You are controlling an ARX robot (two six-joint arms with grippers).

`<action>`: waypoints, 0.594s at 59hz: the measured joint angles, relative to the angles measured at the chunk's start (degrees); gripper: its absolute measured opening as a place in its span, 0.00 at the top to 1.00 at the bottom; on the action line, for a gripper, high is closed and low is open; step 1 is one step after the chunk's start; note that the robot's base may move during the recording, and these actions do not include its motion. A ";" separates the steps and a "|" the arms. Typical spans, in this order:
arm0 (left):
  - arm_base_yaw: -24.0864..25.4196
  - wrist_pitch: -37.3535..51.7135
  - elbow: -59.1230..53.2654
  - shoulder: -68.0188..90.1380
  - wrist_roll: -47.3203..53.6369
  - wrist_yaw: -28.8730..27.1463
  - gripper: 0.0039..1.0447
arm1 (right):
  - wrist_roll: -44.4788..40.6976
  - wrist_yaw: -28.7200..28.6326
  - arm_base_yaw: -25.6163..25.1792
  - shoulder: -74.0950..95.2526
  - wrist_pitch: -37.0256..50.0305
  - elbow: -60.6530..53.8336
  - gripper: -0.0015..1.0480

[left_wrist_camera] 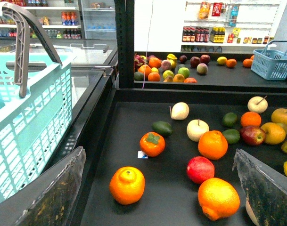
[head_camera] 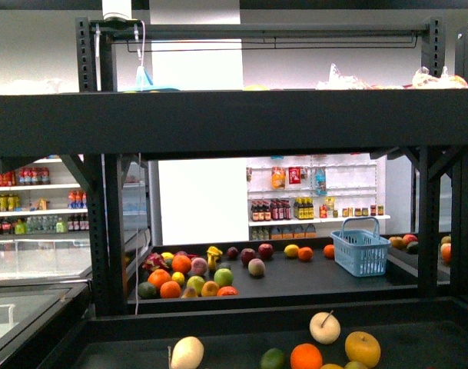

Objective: Pick lemon from shelf

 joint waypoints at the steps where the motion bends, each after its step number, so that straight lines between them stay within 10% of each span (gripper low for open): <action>1: 0.00 0.00 0.00 0.00 0.00 0.00 0.07 | -0.02 0.00 0.02 0.00 0.00 0.00 0.07; 15: 1.57 -8.61 3.98 7.69 -11.30 3.65 0.07 | 0.00 0.02 0.02 0.00 0.00 0.00 0.07; 35: 23.78 4.61 32.52 54.58 -46.99 19.65 0.07 | -0.02 -0.04 0.00 0.00 0.00 0.02 0.07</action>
